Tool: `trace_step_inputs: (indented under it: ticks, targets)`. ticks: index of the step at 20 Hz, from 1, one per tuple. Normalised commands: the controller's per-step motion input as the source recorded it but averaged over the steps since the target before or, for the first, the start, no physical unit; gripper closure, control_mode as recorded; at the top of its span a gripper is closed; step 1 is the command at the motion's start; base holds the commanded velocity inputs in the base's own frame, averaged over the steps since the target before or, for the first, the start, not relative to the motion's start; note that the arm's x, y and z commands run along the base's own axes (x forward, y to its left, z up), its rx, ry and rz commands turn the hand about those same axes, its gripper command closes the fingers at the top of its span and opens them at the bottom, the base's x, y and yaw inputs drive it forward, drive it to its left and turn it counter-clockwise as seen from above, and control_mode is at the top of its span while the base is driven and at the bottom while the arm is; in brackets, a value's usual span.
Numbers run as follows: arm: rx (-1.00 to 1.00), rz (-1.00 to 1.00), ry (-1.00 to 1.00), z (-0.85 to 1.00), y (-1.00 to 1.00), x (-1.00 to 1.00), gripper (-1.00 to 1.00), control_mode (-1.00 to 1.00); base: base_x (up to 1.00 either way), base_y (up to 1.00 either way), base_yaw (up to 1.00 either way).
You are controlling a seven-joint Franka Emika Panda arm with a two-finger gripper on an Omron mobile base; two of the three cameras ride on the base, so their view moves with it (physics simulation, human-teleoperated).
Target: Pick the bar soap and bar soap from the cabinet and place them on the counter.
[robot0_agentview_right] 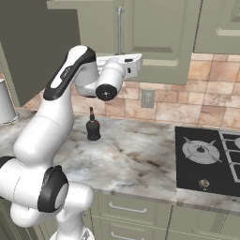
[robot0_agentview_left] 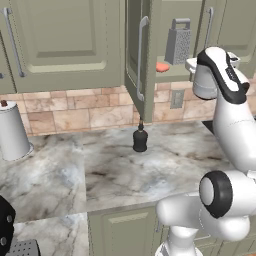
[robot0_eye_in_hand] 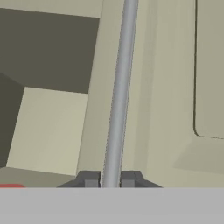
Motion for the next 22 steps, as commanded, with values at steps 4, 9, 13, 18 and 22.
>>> trace_step_inputs:
  ticks: [4,9,13,18,22]
  targets:
    - [0.02,-0.01,0.01,0.19,-0.02,0.01,1.00,-1.00,0.00,0.00,0.00]
    - [0.03,0.00,0.06,0.50,-0.12,-0.11,1.00,-1.00,0.00,0.00,0.00]
    - [0.03,0.00,0.09,0.60,-0.18,-0.29,1.00,-1.00,0.00,0.00,0.00]
    - [0.02,0.00,0.09,0.60,-0.25,-0.43,1.00,-1.00,0.00,0.00,0.00]
    - [0.03,0.00,0.08,0.60,-0.33,-0.52,1.00,-1.00,0.00,0.00,0.00]
